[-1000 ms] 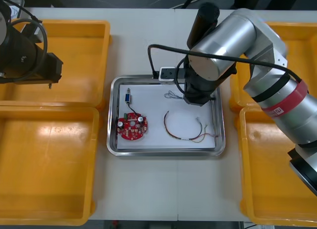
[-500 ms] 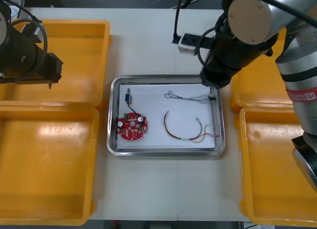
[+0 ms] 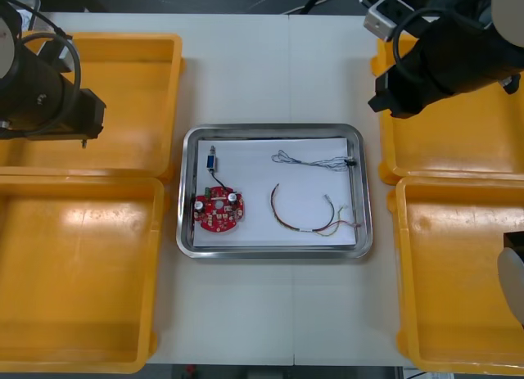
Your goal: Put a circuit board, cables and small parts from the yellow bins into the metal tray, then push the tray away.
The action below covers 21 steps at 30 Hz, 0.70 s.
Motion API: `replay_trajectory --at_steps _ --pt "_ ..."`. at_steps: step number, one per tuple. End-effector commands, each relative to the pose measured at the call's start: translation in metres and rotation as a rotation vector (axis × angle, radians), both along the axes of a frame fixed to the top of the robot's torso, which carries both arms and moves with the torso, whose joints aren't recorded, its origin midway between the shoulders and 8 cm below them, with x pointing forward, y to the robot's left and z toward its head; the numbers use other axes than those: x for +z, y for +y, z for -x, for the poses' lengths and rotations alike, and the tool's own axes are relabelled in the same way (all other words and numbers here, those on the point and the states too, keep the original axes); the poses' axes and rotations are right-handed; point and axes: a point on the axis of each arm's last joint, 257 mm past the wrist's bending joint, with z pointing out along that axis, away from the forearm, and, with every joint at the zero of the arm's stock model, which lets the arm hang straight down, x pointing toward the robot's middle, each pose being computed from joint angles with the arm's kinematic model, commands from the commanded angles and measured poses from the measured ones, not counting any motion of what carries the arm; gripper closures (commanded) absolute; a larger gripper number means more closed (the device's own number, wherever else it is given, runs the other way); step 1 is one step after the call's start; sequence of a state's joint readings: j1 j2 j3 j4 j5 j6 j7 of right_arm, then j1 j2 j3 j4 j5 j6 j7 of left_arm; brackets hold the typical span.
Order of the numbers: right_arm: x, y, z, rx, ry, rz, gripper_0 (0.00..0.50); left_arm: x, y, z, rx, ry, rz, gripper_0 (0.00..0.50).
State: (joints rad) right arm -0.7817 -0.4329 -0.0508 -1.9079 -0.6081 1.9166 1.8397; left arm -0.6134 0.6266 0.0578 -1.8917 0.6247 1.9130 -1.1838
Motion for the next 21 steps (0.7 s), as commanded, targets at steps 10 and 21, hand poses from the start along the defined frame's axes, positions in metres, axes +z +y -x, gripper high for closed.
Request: replay_trajectory --at_steps 10,21 --pt "0.019 -0.089 0.01 -0.399 -0.039 -0.229 0.0 0.014 -0.069 -0.013 0.045 -0.054 0.043 0.5" --pt "0.001 -0.148 0.033 -0.684 -0.046 -0.298 0.0 0.013 -0.125 -0.022 0.049 -0.049 0.094 0.5"
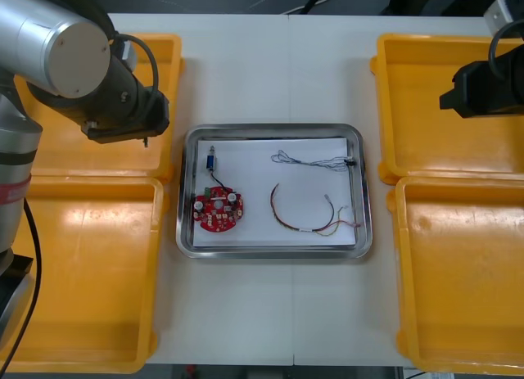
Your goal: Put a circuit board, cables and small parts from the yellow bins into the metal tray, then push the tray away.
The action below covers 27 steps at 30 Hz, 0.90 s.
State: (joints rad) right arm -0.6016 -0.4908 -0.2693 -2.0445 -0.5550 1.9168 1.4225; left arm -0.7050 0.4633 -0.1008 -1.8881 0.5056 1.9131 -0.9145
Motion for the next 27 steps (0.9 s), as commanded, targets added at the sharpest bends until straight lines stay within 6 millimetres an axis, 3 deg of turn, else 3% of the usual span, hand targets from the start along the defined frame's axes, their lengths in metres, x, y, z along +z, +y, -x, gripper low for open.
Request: replay_trajectory --at_steps 1,7,13,22,27 --pt "0.001 -0.043 0.018 -0.138 -0.02 0.026 0.0 0.021 -0.034 -0.011 -0.038 -0.041 -0.016 0.5" --pt "-0.012 -0.069 0.034 -0.204 0.0 0.004 0.0 0.017 -0.057 -0.017 -0.028 -0.014 -0.01 0.5" --pt "-0.023 -0.083 0.053 -0.227 0.015 0.025 0.0 0.006 -0.075 -0.019 0.015 0.017 -0.027 0.5" --pt "-0.039 -0.095 0.077 -0.247 0.043 0.019 0.0 -0.017 -0.079 -0.017 0.027 0.077 -0.079 0.5" --pt "-0.052 -0.099 0.09 -0.257 0.072 0.019 0.0 -0.026 -0.091 -0.024 0.017 0.073 -0.078 0.5"
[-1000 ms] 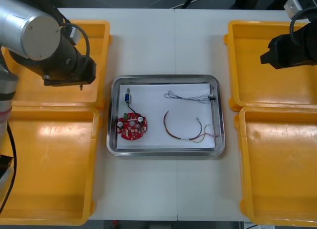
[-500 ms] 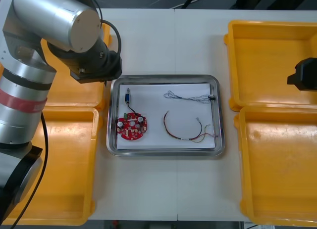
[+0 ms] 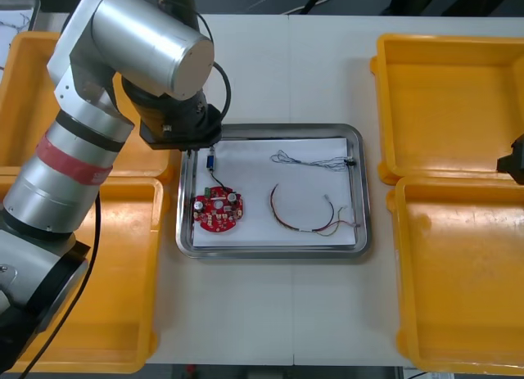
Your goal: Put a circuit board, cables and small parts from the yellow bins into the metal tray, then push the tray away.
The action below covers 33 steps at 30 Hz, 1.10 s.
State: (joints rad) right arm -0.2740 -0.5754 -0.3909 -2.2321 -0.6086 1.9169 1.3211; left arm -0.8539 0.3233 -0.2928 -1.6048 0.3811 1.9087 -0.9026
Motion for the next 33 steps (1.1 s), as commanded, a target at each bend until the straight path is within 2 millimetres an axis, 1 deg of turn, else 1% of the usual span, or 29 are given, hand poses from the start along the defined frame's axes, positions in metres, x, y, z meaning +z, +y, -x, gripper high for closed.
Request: replay_trajectory --at_steps 1,4,6,7,10,11,13,16,27,33 --pt "0.004 -0.019 0.016 -0.051 -0.009 0.019 0.0 0.016 -0.034 -0.012 0.046 -0.059 0.05 0.5" --pt "-0.002 -0.021 0.022 -0.066 0.001 0.002 0.0 0.015 -0.044 -0.014 0.038 -0.06 0.064 0.5" --pt "-0.007 -0.023 0.026 -0.072 0.014 -0.003 0.0 0.018 -0.053 -0.016 0.032 -0.066 0.071 0.5" --pt "-0.007 -0.023 0.027 -0.072 0.014 -0.004 0.0 0.018 -0.055 -0.017 0.032 -0.067 0.07 0.5" --pt "-0.01 -0.023 0.031 -0.074 0.021 -0.003 0.0 0.02 -0.068 -0.023 0.021 -0.09 0.087 0.5" --pt "-0.01 -0.023 0.031 -0.074 0.021 -0.003 0.0 0.02 -0.068 -0.023 0.021 -0.09 0.087 0.5" --pt "-0.012 -0.023 0.033 -0.075 0.026 -0.005 0.0 0.018 -0.074 -0.027 0.013 -0.101 0.098 0.5" --pt "-0.013 -0.023 0.035 -0.073 0.031 -0.005 0.0 0.017 -0.078 -0.03 0.005 -0.11 0.098 0.5" --pt "-0.015 -0.021 0.036 -0.056 0.039 0.001 0.0 0.015 -0.087 -0.028 -0.026 -0.116 0.073 0.5" --pt "-0.015 -0.021 0.036 -0.056 0.039 0.001 0.0 0.004 -0.086 -0.029 -0.036 -0.106 0.065 0.5"
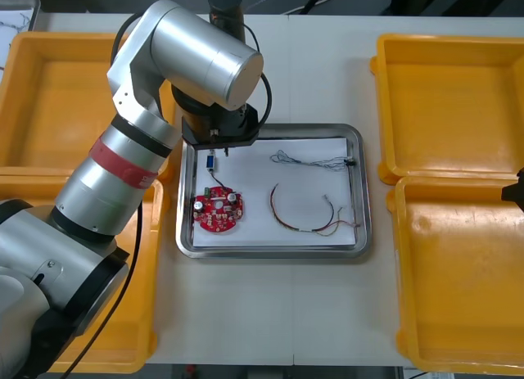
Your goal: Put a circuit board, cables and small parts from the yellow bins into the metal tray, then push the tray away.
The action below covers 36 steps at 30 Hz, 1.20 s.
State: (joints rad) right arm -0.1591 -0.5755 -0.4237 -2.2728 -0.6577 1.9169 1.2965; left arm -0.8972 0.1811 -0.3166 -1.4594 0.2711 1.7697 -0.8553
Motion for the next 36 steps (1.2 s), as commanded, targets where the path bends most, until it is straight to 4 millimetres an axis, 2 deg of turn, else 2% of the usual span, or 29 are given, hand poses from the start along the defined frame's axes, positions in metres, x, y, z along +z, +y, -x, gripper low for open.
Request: replay_trajectory --at_steps 1,23,36 --pt "0.013 -0.013 0.005 -0.027 -0.023 0.033 0.0 0.013 -0.025 -0.006 -0.048 -0.05 0.006 0.5" --pt "0.013 -0.013 0.005 -0.027 -0.023 0.033 0.0 -0.025 -0.013 -0.001 -0.094 -0.035 -0.043 0.5" --pt "0.013 -0.013 0.005 -0.027 -0.023 0.033 0.0 -0.036 -0.02 0.011 -0.127 0.005 -0.04 0.5"
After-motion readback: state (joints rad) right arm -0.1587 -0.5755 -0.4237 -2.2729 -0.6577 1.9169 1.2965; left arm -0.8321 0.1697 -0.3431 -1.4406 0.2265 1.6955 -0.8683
